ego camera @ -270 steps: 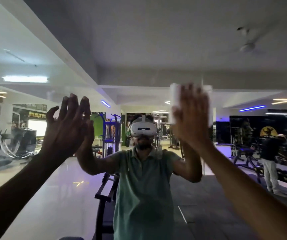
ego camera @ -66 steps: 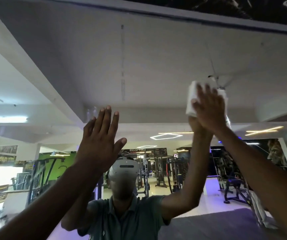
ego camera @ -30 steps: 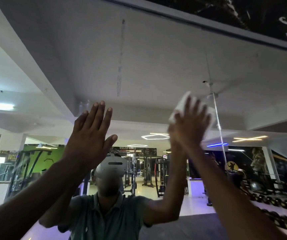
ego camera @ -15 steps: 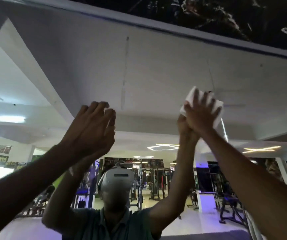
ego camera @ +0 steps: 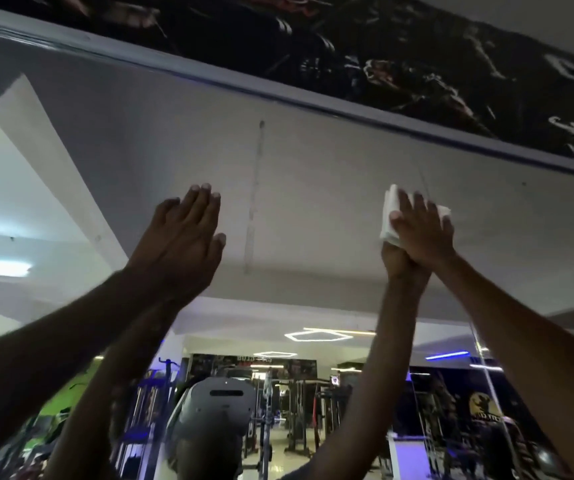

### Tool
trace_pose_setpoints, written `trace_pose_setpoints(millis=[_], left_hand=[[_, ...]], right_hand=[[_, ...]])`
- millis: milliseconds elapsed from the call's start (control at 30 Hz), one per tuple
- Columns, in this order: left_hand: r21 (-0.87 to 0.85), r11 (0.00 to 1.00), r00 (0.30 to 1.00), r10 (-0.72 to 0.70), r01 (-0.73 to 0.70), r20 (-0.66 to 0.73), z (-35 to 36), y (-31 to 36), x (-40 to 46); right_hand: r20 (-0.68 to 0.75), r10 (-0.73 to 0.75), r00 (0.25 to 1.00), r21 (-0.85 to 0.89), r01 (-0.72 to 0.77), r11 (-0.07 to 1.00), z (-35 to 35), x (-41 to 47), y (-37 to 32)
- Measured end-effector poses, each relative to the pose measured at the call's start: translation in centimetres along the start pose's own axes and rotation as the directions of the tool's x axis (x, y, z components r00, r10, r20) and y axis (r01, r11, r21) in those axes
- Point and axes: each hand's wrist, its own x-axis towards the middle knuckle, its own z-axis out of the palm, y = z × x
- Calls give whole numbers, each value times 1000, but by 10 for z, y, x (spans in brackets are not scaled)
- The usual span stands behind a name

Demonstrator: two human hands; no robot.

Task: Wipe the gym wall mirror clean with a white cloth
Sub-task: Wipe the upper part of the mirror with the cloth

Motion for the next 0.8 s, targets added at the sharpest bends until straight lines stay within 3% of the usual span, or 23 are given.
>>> trace_pose_setpoints(millis=[67,133,200,267,367,433,500,567,633,700,800], left_hand=[[-20,1000,999,-24,23,-44,10,3,-3],[-20,999,998,-31,30,-60,13,3,-4],[-23,999,997,-28,26,-76,13,1,-4],[-23,1000,995,-19,17,-98,14,-1,-5],[-26,1000,994,-8,5,-105,16,-1,-6],[-15,1000,993,-10,8,-121,16,-3,-5],[-13,1000,993,-7,6,-117,17,-2,-4],[-8,1000,993,-16,16,-114,19,-2,-4],[0,1000,993,-19,19,-120,20,-3,-4],[-2,1000,992,-20,20,-128,20,-2,-4],[3,1000,992,-10,10,-126,19,-4,-4]], right_hand=[[-3,138,990,79,-137,987,-2,10,-27],[-34,112,993,89,-109,990,1,2,-89],[-108,-134,985,46,140,989,8,-28,-162],[-80,-430,899,-7,431,902,13,-57,-205],[-26,-607,795,-83,603,793,7,-39,-177],[-68,-469,881,-118,459,880,5,7,-124],[-77,-165,983,-75,159,984,-3,44,-68],[-42,83,996,28,-82,996,-9,62,-43],[33,199,979,103,-201,974,-15,65,-62],[20,121,992,87,-122,989,-11,61,-112],[-86,-247,965,16,249,968,3,22,-209]])
